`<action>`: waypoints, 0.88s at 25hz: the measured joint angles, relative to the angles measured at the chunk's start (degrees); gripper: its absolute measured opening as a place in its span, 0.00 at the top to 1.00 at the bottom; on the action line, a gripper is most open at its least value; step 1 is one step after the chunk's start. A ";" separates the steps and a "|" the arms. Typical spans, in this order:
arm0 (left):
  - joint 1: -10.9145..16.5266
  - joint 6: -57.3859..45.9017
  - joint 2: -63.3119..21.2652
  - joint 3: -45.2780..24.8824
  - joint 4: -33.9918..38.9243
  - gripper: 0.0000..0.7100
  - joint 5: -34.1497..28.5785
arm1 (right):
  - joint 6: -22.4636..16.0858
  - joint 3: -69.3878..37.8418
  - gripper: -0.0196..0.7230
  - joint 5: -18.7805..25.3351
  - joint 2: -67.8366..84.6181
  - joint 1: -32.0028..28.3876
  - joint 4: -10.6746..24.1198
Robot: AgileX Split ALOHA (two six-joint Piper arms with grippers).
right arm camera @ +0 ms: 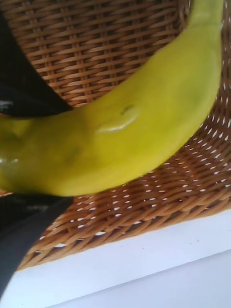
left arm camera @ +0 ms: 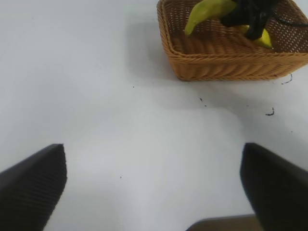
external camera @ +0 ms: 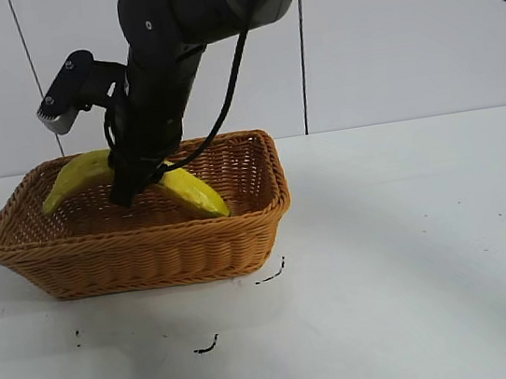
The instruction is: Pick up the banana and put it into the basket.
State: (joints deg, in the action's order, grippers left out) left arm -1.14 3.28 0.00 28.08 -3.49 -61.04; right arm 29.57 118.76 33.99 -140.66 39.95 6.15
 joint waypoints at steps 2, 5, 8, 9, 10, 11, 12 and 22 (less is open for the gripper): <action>0.00 0.00 0.00 0.00 0.00 0.02 0.00 | -0.54 0.00 0.11 0.20 0.12 0.00 0.00; 0.00 0.00 0.00 0.00 0.00 0.02 0.00 | -3.75 0.00 0.06 2.32 1.39 0.00 0.00; 0.00 0.00 0.00 0.00 0.00 0.02 0.00 | -11.22 0.54 0.05 5.69 4.49 0.00 -0.07; 0.00 0.00 0.00 0.00 0.00 0.02 0.00 | -14.09 1.20 0.05 7.22 5.69 0.00 -0.07; 0.00 0.00 0.00 0.00 0.00 0.02 0.00 | -16.75 2.13 0.05 8.77 6.65 0.00 -0.07; 0.00 0.00 0.00 0.00 0.00 0.02 0.00 | -18.82 3.08 0.05 10.88 7.70 -0.20 -0.36; 0.00 0.00 0.00 0.00 0.00 0.02 0.00 | -21.13 4.37 0.05 13.20 8.55 -0.52 -0.76; 0.00 0.00 0.00 0.00 0.00 0.02 0.00 | -28.40 14.05 0.05 34.78 9.56 -12.47 -8.65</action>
State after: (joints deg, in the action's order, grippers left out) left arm -1.14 3.28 0.00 28.08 -3.49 -61.04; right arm 1.17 132.81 68.77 -131.10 27.48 -2.50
